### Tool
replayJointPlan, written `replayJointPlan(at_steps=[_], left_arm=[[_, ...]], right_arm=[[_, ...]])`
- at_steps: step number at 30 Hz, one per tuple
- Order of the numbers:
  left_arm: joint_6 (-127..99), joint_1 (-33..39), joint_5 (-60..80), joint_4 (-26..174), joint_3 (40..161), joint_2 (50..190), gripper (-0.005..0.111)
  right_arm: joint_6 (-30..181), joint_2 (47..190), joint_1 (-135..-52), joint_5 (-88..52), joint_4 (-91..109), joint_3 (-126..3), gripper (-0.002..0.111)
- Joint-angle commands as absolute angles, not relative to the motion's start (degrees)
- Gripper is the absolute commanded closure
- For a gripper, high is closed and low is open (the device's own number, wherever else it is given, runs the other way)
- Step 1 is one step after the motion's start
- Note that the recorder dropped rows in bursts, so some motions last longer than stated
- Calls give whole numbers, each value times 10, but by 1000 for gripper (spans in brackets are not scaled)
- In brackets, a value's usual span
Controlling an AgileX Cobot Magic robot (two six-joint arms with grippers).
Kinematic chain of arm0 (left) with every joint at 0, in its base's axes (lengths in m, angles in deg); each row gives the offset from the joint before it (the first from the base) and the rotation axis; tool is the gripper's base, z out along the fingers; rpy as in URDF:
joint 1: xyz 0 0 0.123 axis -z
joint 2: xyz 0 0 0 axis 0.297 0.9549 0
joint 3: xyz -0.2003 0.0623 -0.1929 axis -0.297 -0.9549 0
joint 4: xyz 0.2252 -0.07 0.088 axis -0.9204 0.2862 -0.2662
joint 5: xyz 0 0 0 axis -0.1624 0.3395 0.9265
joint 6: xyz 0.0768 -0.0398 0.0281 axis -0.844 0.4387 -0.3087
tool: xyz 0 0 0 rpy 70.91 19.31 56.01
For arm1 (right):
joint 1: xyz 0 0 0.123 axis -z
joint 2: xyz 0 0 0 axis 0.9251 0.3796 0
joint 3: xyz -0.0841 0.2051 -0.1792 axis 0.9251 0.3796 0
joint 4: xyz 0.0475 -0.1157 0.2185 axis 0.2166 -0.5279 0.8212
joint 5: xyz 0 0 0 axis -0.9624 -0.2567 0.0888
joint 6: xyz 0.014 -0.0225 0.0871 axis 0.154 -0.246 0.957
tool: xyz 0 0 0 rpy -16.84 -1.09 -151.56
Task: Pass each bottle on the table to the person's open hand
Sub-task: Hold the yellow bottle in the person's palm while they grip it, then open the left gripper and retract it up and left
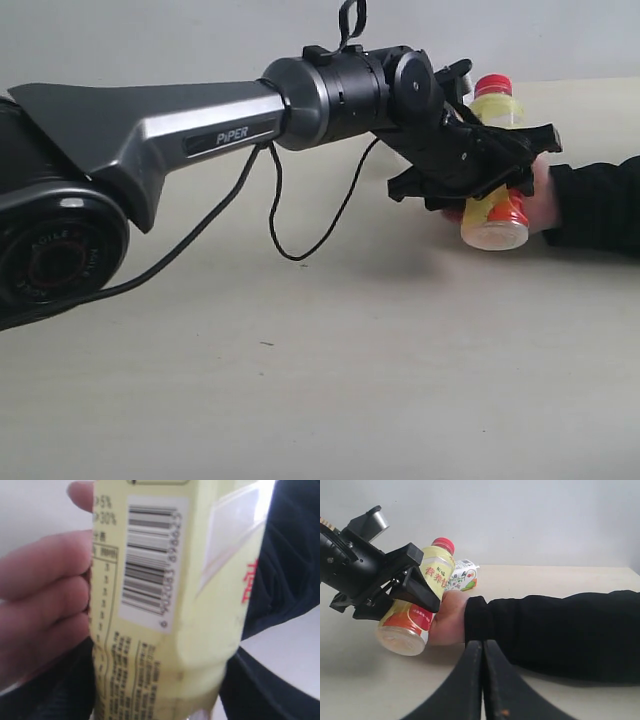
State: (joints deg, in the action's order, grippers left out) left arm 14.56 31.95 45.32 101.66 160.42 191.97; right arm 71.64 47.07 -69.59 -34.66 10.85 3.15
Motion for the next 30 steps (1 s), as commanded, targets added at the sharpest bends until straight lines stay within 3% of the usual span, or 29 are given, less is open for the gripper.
replayJointPlan(at_steps=[1,8,19,21,30], left_arm=[[162,316,459,1026,1627,1937,107],[187,302,472,1037,1627,1938,103],[185,300,473,1047,1627,1938,34],[182,300,472,1048,1627,1938,29],[155,300,476,1050,1627,1927,30]], right_arm=[[715,467,-693,-346,110,35,108],[715,467,-693,-346,110,35,108],[715,467,-693,-346,110,35,108],[715,467,-693,-346,110,35,108],[715,467,-693,-346,110,35,108]])
